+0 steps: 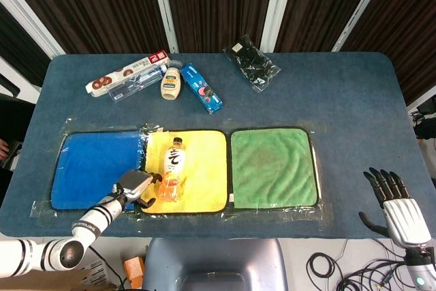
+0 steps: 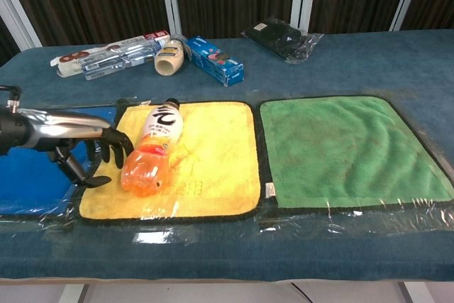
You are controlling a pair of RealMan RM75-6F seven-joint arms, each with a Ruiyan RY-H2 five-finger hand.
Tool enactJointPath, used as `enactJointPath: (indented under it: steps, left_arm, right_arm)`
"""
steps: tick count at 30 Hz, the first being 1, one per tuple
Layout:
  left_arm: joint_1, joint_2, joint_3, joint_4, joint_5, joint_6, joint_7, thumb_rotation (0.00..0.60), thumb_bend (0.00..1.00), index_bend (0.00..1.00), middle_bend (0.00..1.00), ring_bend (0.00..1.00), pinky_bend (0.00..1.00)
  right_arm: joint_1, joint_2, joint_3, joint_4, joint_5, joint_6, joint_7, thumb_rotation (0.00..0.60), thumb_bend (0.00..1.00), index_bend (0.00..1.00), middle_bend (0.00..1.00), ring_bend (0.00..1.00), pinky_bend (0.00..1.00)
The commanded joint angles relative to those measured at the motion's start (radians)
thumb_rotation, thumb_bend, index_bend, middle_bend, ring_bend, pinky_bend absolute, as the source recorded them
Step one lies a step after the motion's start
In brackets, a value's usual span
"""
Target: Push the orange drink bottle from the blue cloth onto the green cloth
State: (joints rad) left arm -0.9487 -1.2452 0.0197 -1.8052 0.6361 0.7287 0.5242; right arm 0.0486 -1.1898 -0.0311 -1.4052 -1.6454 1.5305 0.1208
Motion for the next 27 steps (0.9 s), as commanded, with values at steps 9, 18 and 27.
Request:
enactJointPath:
  steps: [9, 18, 27]
  left_arm:
    - [0.030, -0.027, -0.108, 0.082, 0.230, -0.145, -0.274, 0.515, 0.40, 0.27, 0.29, 0.25, 0.32]
    - [0.049, -0.045, -0.145, 0.139, 0.383, -0.222, -0.449, 0.544, 0.43, 0.27, 0.29, 0.24, 0.32]
    - [0.021, -0.079, -0.138, 0.173, 0.409, -0.251, -0.493, 0.567, 0.43, 0.25, 0.29, 0.27, 0.32]
  right_arm:
    - [0.001, 0.000, 0.000, 0.001, 0.001, -0.003, 0.002, 0.600, 0.21, 0.00, 0.05, 0.00, 0.07]
    - [0.000, 0.001, 0.000, 0.000, -0.001, 0.000, 0.003, 0.600, 0.21, 0.00, 0.05, 0.00, 0.07]
    - [-0.001, 0.003, -0.001, 0.001, -0.005, 0.003, 0.011, 0.600, 0.21, 0.00, 0.05, 0.00, 0.07]
